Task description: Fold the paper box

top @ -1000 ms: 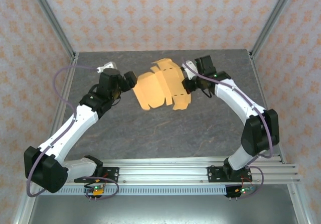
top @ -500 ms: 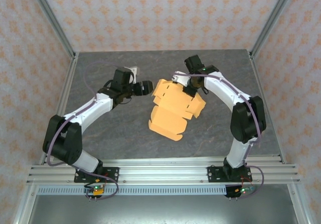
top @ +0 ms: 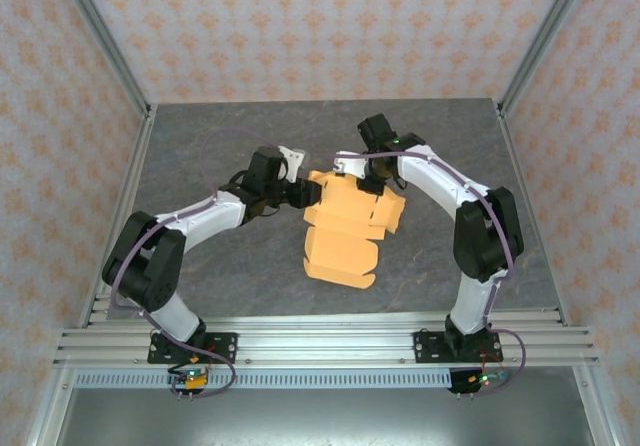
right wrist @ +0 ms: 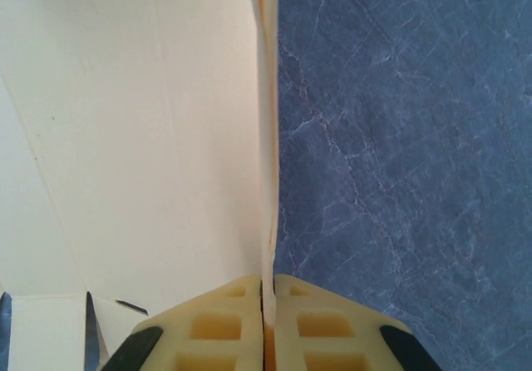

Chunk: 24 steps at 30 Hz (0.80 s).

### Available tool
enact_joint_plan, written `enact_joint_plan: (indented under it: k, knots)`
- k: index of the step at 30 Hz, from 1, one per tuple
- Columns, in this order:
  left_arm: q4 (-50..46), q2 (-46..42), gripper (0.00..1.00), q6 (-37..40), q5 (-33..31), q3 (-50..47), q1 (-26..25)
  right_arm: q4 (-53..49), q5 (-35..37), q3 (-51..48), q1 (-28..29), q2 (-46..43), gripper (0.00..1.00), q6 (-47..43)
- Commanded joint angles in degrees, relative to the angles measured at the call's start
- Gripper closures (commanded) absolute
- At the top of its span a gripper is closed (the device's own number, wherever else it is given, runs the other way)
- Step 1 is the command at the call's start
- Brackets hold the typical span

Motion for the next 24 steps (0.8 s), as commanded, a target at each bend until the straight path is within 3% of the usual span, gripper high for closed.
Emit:
enact_joint_plan:
  k: [1, 4, 9, 16, 17, 21, 22, 23, 24]
  knots:
    - [2.82, 1.35, 0.79, 1.32, -0.22, 0.39, -0.07, 3.43, -0.23, 0.15, 0.18, -0.25, 0.91, -0.45]
    - [5.32, 1.07, 1.0, 0.28, 0.95, -0.89, -0.07, 6.28, 0.21, -1.16, 0.18, -1.36, 0.84, 2.0]
    - [9.8, 0.61, 1.0, -3.86, -1.38, -3.28, -0.08, 13.82, 3.46, -3.84, 0.21, -3.93, 0.64, 10.96]
    - [15.12, -0.64, 1.0, -11.62, -8.49, -6.82, -0.03, 24.55, 6.95, -9.07, 0.2, -14.93, 0.52, 41.12]
    - [15.55, -0.81, 1.0, -12.48, -9.69, -7.12, -0.08, 26.11, 9.29, -9.81, 0.17, -16.81, 0.4, 47.04]
    - [18.09, -1.86, 1.0, -12.96, -12.77, -8.66, -0.08, 25.62, 20.76, -10.95, -0.15, -20.71, 0.2, 81.04]
    - [19.14, -2.34, 1.0, -12.95, -13.78, -9.4, -0.08, 21.66, 21.71, -10.11, -0.48, -20.96, 0.05, 92.28]
    - [20.27, -2.82, 1.0, -13.02, -14.83, -10.08, -0.16, 15.8, 20.24, -8.83, -0.99, -21.15, 0.01, 106.64]
    - [21.19, -3.13, 1.0, -13.11, -15.71, -10.75, -0.22, 15.83, 15.58, -9.1, -2.0, -21.11, 0.01, 113.84]
